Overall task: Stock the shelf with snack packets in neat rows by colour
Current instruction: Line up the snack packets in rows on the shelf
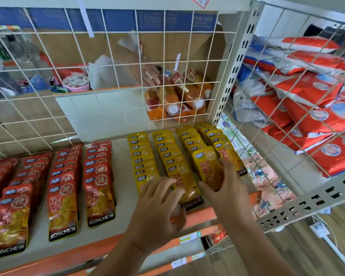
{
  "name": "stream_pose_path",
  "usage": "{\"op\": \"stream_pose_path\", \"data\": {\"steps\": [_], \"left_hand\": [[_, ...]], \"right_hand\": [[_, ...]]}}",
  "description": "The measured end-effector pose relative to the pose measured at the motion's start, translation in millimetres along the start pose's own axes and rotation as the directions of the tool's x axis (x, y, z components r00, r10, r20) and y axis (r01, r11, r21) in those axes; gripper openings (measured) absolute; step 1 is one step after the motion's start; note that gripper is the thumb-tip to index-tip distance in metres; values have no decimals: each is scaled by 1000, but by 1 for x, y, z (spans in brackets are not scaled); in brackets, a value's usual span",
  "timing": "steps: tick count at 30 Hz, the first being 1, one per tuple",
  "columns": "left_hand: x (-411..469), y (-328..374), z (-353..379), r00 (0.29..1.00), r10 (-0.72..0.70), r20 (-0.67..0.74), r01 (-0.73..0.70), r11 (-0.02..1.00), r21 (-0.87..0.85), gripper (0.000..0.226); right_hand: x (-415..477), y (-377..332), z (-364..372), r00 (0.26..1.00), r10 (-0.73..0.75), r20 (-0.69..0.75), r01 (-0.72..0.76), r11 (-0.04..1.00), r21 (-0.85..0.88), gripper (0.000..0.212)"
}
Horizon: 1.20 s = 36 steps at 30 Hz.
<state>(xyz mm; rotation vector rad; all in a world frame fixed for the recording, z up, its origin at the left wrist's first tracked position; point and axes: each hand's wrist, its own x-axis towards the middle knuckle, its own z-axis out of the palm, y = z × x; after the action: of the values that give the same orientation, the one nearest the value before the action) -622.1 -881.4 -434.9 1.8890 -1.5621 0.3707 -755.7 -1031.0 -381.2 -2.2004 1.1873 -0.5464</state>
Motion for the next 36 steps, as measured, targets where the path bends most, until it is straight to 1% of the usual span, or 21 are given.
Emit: {"op": "stream_pose_path", "data": {"steps": [2,4,6,11,16,23,32,36], "left_hand": [[0,-1,1,1000,-9,13,9,999,30,31],[-1,-2,1,999,-7,35,5,999,42,30],[-1,-2,2,999,-9,50,6,999,52,30],[0,-2,1,997,-12,74,8,998,55,29],[0,-1,0,996,-7,89,3,999,52,29],[0,-2,1,994,-14,108,9,999,51,30],[0,-3,1,993,-15,116,10,999,40,31],[0,-3,2,992,-17,122,11,999,44,31]], "right_hand": [[14,18,-15,998,67,-17,-67,998,0,74],[29,34,-25,995,96,-21,-97,995,-38,67],[40,45,-30,994,105,-18,-106,991,-76,61],[54,57,-22,995,97,-15,-98,977,-192,61],[62,62,-11,995,99,-5,-98,976,-192,55],[62,67,-7,998,70,2,-68,982,-174,53],[59,73,-3,999,24,-26,-28,982,-187,52],[59,73,-3,999,34,-31,-39,982,-184,56]]}}
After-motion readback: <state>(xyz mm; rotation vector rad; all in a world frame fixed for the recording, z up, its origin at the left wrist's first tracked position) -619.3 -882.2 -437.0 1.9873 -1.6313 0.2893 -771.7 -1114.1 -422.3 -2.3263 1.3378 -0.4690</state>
